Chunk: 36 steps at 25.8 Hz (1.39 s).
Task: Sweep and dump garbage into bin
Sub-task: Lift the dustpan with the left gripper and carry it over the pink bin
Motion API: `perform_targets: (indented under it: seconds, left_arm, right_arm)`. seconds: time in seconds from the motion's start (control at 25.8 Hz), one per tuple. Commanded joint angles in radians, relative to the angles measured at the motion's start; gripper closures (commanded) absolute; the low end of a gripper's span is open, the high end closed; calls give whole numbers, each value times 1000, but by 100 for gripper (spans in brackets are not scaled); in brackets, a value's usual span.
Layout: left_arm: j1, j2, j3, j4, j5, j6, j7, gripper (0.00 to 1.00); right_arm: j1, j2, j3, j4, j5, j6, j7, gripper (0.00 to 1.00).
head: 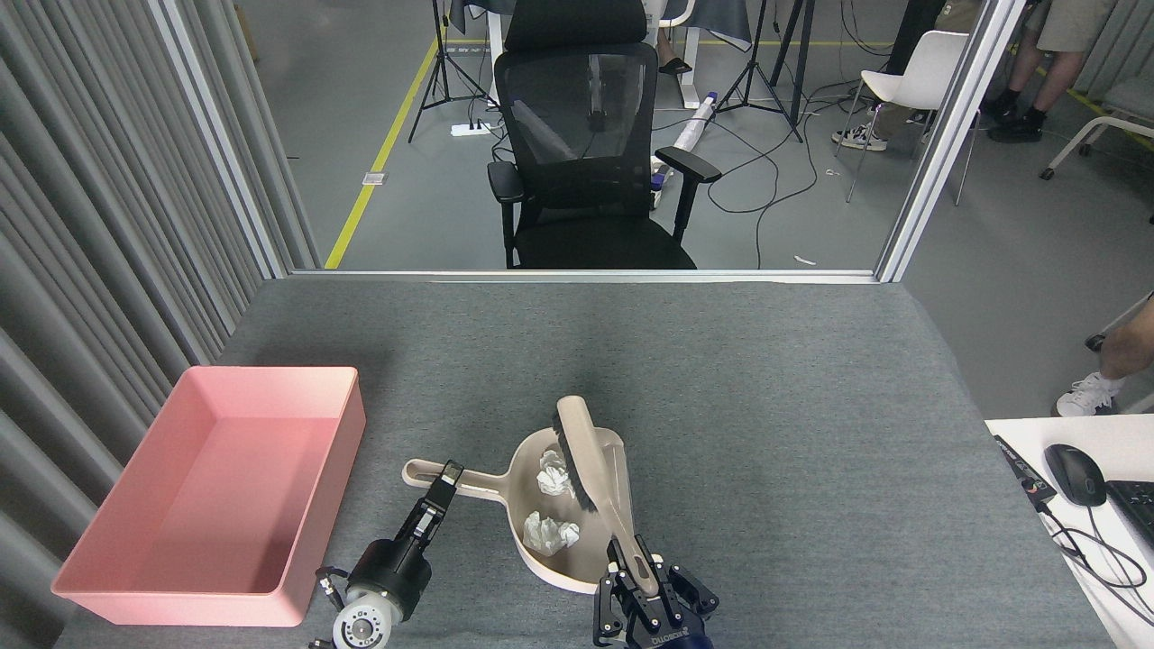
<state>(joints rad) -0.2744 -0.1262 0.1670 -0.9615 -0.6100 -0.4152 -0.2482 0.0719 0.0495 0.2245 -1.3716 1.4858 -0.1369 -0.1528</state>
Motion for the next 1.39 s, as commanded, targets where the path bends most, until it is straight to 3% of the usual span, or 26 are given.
perform_targets:
  seconds: [0.0, 0.19, 0.39, 0.54, 1.01, 1.08, 1.36]
  left_arm:
    - [0, -1, 2, -2, 6, 3, -3, 94]
    - [0, -3, 12, -23, 15, 29, -8, 94]
    - [-3, -3, 29, -43, 118, 84, -16, 94]
    - [-5, -4, 34, -88, 180, 130, -48, 94]
    - [-22, 2, 35, -247, 265, 294, -86, 94]
    - [-28, 30, 51, -261, 274, 335, -92, 94]
    - [-49, 218, 104, -292, 395, 374, -131, 94]
  right_arm:
    - [22, -3, 13, -83, -45, -4, -7, 100]
    - [29, -89, -113, -109, -116, -10, -7, 100]
    - [34, -184, -271, -95, -117, -13, -8, 100]
    - [39, -250, -301, -89, -117, -15, -8, 100]
    - [52, -253, -303, -83, -116, -20, -8, 100]
    - [52, -255, -303, -80, -116, -21, -8, 100]
    - [52, -257, -303, -80, -116, -21, -8, 100]
